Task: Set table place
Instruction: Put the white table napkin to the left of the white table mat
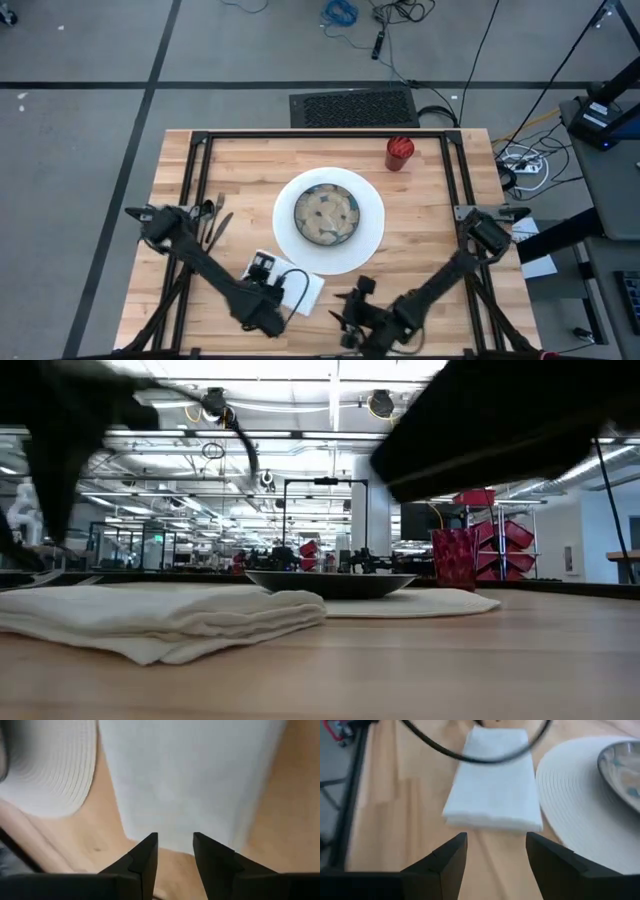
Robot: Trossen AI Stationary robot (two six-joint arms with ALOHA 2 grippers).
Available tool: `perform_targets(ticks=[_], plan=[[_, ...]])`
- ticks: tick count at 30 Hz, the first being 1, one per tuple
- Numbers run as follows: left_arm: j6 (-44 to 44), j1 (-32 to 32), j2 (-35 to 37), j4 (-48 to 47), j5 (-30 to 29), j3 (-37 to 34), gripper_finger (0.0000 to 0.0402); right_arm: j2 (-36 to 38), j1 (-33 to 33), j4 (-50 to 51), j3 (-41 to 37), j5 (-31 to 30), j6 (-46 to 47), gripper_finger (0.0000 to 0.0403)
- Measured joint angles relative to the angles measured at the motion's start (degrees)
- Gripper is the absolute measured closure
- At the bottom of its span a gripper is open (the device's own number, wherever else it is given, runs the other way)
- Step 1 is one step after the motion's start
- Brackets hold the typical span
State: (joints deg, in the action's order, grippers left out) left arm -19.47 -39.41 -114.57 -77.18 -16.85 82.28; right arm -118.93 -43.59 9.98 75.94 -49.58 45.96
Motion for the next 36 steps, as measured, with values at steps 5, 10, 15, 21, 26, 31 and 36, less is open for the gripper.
perform_targets(ticks=[5,10,15,21,26,31,36], plan=[[-14.5,-4.9,11.6,3.8,-2.6,-4.9,0.0290,-3.2,5.7,-7.4,0.0,-1.4,-5.5,0.0211],[-28.0,-10.6,19.5,14.6,-3.7,-12.2,0.0290,-3.5,10.3,-7.2,0.0,-1.6,-5.0,0.0211],[-34.1,-13.7,18.6,27.1,-7.3,-19.1,0.0290,-3.5,12.1,-2.3,0.0,0.1,-6.8,0.0211],[-43.7,-11.9,16.0,34.2,-14.3,-24.6,0.0290,-3.8,12.4,0.9,0.0,1.8,-6.7,0.0211],[-46.1,-10.0,15.3,34.8,-13.7,-26.4,0.0290,-3.9,11.8,1.2,0.0,2.0,-8.6,0.0211],[-43.6,-9.5,15.3,30.3,-12.7,-28.6,0.0290,-6.5,12.1,-0.2,0.1,2.0,-10.3,0.0211],[-41.8,-8.1,15.3,28.7,-13.7,-31.5,0.0290,-8.5,11.8,-7.2,0.2,2.1,-12.4,0.0211]])
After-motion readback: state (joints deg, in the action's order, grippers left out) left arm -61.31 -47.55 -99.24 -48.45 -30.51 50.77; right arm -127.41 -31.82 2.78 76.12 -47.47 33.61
